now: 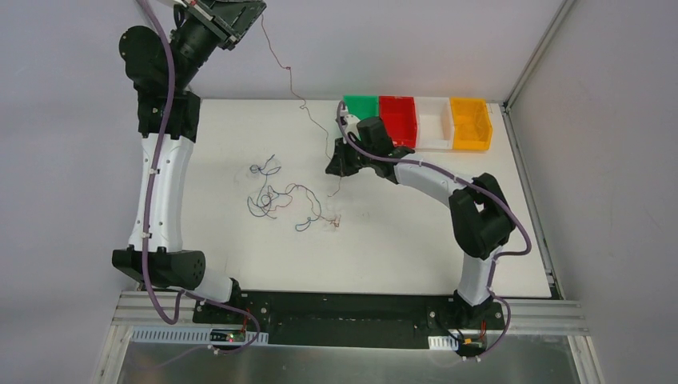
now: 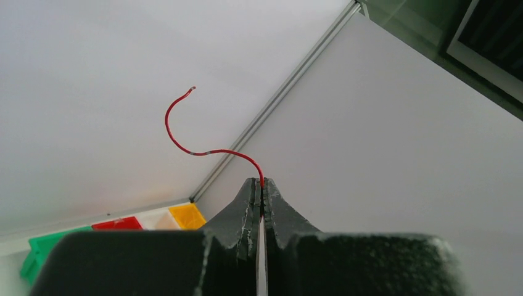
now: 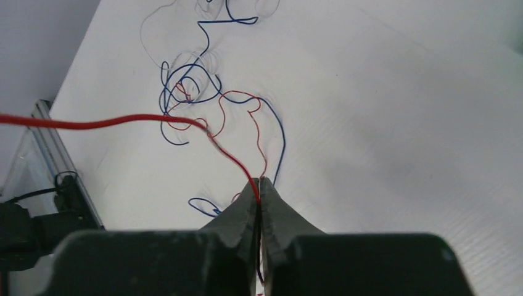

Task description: Untangle the cables

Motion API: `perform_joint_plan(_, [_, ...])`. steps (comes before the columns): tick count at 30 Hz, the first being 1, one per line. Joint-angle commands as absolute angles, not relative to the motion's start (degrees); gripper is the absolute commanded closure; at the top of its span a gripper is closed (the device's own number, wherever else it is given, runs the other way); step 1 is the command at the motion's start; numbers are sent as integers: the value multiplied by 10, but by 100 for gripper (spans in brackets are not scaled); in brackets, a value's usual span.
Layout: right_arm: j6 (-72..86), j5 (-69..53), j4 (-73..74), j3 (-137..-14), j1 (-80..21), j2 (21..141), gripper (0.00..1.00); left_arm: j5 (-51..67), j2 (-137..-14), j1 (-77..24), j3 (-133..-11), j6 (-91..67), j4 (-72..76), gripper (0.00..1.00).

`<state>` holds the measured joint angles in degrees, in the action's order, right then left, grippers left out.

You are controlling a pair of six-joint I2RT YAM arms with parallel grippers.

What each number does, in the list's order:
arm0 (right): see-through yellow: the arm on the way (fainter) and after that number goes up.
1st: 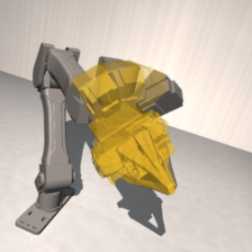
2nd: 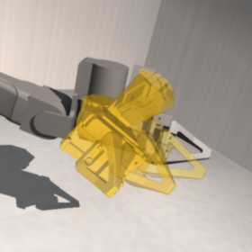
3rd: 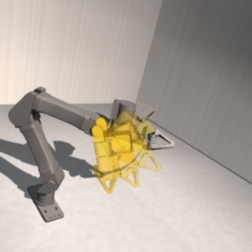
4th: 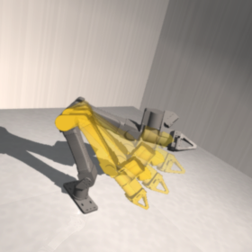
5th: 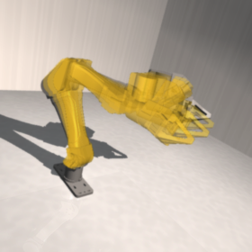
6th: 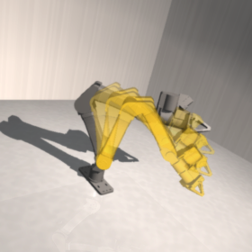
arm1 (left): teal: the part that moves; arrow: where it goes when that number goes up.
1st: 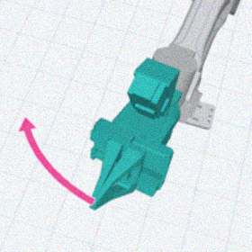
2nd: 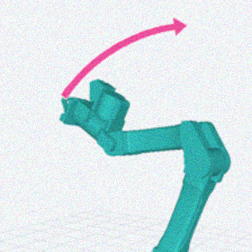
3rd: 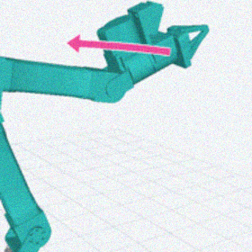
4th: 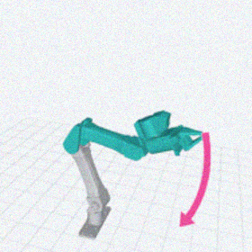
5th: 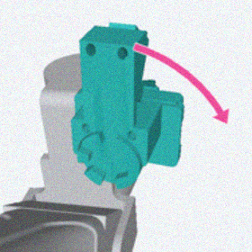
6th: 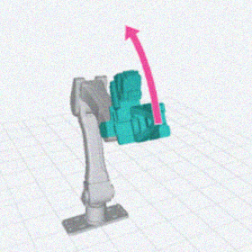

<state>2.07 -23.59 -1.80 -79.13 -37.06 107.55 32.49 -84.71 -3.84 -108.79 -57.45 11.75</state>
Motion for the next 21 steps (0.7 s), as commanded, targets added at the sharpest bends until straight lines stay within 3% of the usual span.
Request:
perform_joint_plan(1, [54,-273,-49,-811,-368,1053,100,318,-835,-15,-1093,-556,123,100])
perform_joint_plan(6, [122,-318,-4,-860,-352,929,100,314,-798,-4,-963,-484,73,100])
perform_joint_plan(9, [147,-310,99,-857,-354,854,100,335,-782,-4,-840,-455,38,100])
perform_joint_plan(12, [81,-296,305,-781,-322,865,100,387,-792,-13,-740,-430,24,100])
perform_joint_plan(14, [-44,-212,367,-721,-314,903,100,414,-801,-26,-697,-408,22,100])
perform_joint_plan(17, [-153,-116,313,-647,-299,939,100,444,-816,-46,-667,-379,21,100])
perform_joint_plan(21, [-136,-125,311,-763,-277,923,100,484,-831,-64,-685,-339,-12,100])
